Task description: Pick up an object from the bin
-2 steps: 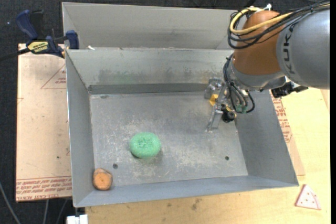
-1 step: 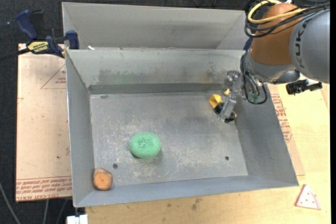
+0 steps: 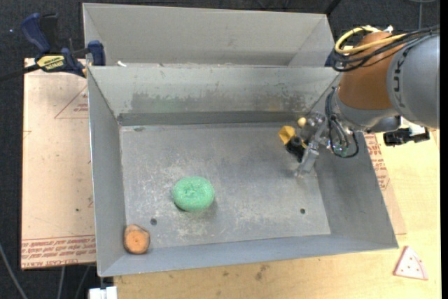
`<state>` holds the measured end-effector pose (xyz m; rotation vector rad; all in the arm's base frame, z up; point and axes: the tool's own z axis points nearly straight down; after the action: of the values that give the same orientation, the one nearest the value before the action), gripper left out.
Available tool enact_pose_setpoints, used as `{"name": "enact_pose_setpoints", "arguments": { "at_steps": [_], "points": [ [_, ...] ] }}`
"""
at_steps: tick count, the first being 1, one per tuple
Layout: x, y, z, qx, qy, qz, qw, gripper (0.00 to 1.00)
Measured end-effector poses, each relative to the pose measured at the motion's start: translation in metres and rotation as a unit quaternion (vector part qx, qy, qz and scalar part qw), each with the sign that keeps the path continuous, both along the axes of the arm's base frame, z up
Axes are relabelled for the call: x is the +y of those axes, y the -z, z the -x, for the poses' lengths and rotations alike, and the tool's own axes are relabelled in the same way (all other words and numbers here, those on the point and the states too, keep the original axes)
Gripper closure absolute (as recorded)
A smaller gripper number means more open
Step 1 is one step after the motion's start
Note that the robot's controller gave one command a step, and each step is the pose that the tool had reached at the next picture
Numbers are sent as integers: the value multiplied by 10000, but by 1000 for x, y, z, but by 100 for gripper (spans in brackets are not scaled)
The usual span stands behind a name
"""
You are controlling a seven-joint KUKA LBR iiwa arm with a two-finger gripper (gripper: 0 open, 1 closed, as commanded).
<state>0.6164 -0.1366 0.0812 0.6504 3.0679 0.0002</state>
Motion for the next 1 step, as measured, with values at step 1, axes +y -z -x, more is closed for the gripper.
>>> {"name": "enact_pose_setpoints", "arguments": {
  "at_steps": [1],
  "points": [
    [17, 11, -9, 11, 724, -8, 9974, 100]
  ]
}}
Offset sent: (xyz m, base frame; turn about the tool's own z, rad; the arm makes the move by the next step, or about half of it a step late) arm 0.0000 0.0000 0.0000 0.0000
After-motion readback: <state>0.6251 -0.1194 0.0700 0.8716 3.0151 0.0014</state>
